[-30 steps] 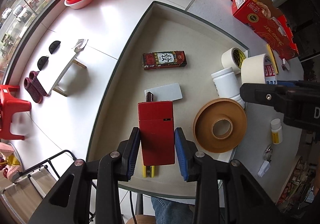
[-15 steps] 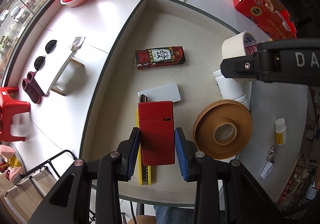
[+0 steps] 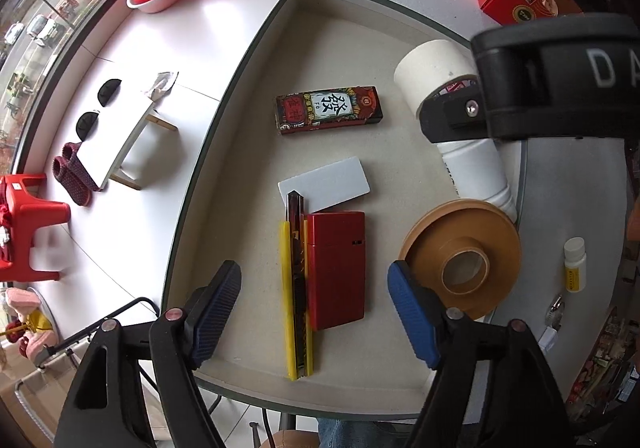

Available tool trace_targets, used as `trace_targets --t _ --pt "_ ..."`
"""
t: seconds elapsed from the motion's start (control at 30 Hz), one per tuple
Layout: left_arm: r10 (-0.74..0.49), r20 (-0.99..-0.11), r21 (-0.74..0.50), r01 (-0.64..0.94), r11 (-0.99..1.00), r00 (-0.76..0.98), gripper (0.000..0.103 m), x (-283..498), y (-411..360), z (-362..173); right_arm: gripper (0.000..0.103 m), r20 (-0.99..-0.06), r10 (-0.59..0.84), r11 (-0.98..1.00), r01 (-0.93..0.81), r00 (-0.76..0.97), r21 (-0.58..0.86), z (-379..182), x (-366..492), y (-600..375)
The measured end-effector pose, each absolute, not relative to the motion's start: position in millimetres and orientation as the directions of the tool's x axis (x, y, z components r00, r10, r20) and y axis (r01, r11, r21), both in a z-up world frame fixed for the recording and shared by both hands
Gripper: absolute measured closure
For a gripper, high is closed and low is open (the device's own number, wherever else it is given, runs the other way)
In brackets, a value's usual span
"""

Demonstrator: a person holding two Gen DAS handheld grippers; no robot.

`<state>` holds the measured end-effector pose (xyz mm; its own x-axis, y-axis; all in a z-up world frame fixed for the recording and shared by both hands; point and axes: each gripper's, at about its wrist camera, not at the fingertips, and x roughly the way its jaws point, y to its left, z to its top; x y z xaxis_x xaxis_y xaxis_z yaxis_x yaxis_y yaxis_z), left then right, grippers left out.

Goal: Organize rigid objects
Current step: 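Open both grippers to release the tape roll and red case into the tray, then move both open grippers back toward the bottle, clamps and plug on the table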

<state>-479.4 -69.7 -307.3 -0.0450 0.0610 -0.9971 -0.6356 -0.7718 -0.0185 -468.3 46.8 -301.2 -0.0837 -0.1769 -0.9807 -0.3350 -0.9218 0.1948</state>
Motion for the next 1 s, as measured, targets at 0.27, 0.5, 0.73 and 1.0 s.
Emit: trace_targets --t 0.27,0.5,0.73,1.0 --pt "0.03 -0.999 -0.004 -0.623 -0.782 -0.031 0.009 -482 -71 -309 0.011 -0.981 -0.154 -0.921 -0.344 -0.117 0.185 -287 -454 54" --pt "0.049 -0.998 -0.01 -0.624 -0.781 -0.045 0.0 -478 -68 -299 0.011 -0.977 -0.173 -0.893 -0.399 -0.121 0.207 -282 -426 65" --pt "0.041 -0.998 0.003 -0.636 -0.772 -0.054 0.0 -467 -64 -293 0.011 -0.976 -0.182 -0.863 -0.456 -0.123 0.219 -278 -393 74" --pt "0.031 -0.998 0.008 -0.668 -0.744 -0.047 0.0 -453 -60 -291 0.011 -0.972 -0.191 -0.804 -0.547 -0.135 0.234 -277 -340 94"
